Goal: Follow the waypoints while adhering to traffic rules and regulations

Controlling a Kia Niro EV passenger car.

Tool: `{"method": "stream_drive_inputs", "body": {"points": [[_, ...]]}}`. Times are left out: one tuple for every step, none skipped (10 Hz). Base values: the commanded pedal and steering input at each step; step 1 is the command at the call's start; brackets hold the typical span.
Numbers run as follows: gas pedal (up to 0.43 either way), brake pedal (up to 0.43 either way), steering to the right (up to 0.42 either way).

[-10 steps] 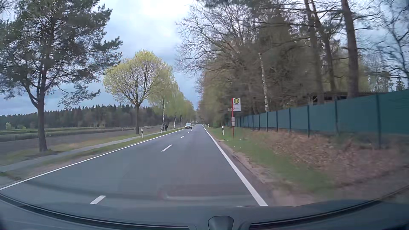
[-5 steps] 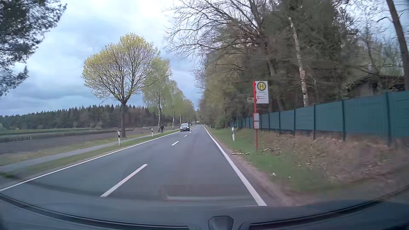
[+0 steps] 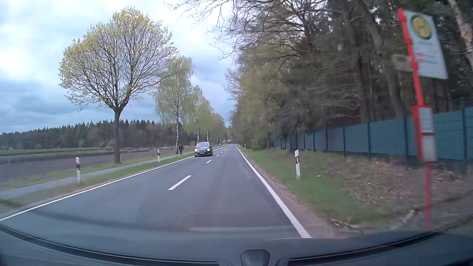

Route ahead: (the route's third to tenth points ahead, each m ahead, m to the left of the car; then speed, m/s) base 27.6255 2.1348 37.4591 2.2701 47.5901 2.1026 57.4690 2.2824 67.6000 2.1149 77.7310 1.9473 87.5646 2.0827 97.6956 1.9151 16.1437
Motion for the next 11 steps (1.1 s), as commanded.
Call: {"method": "stream_drive_inputs", "body": {"points": [[0.079,0.0,-0.004],[0.079,0.0,-0.005],[0.079,0.0,-0.004],[0.079,0.0,-0.004],[0.079,0.0,-0.004],[0.079,0.0,-0.004],[0.079,0.0,-0.004],[0.079,0.0,-0.004],[0.079,0.0,-0.005],[0.079,0.0,-0.004],[0.079,0.0,-0.004]]}}
